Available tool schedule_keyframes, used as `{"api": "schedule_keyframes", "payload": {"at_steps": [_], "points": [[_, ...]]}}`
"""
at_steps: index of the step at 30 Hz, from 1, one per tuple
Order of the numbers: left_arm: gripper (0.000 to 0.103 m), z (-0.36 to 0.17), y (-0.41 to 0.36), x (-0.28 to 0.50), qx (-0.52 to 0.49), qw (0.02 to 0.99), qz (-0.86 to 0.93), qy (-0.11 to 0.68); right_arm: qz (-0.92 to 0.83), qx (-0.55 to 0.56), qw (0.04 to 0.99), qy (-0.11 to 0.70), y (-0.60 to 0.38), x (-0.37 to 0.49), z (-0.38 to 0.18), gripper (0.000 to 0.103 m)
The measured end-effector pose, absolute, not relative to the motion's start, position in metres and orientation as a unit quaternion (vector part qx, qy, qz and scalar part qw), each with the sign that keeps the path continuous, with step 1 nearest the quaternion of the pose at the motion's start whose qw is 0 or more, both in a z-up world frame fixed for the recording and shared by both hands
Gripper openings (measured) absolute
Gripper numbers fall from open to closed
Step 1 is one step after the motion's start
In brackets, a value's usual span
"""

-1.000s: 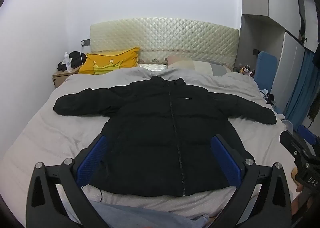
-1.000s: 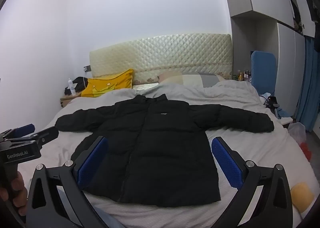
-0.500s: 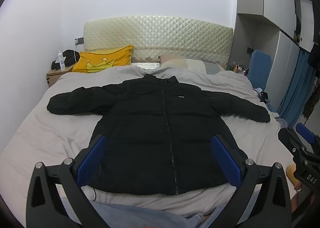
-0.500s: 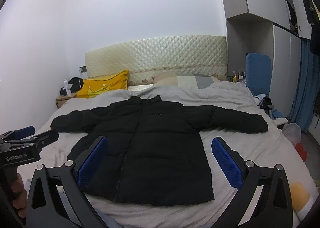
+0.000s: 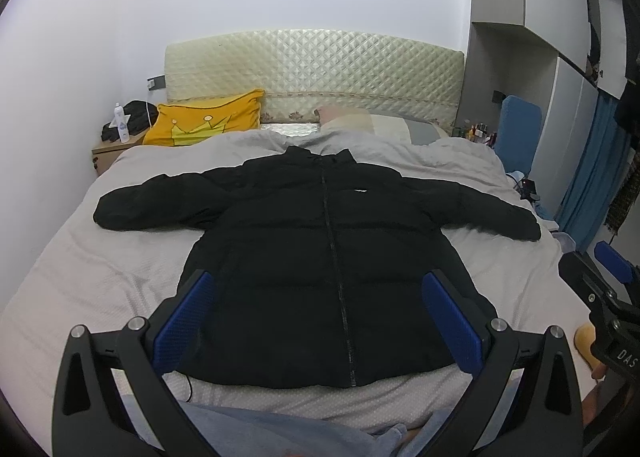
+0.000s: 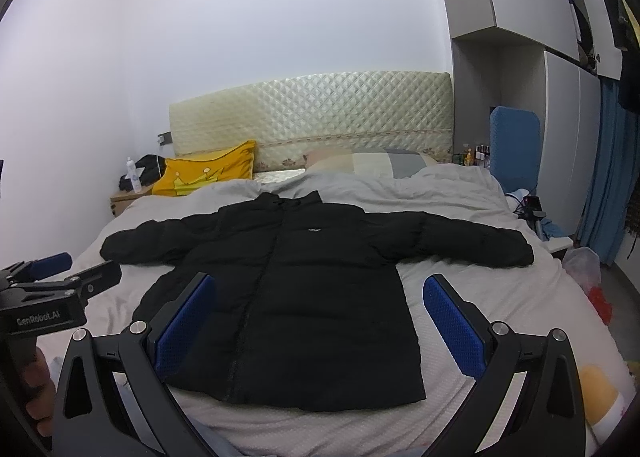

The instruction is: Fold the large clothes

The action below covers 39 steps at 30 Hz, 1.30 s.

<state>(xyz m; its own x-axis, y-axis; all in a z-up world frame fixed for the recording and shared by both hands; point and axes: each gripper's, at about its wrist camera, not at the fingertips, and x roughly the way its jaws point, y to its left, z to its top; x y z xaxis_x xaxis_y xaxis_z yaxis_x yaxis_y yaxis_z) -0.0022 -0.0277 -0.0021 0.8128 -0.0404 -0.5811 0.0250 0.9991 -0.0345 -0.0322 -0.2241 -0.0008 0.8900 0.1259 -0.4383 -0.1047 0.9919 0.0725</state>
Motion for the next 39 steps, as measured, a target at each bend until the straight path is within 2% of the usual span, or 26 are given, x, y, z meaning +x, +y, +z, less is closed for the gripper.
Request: {"api": "schedule_keyframes", "payload": {"at_steps": [39], "points": [[0.103, -0.005, -0.023, 0.003, -0.030, 0.949, -0.029, 0.313, 0.058, 0.020, 0.968, 0.242, -0.223, -0.023, -0.013, 0.103]]}}
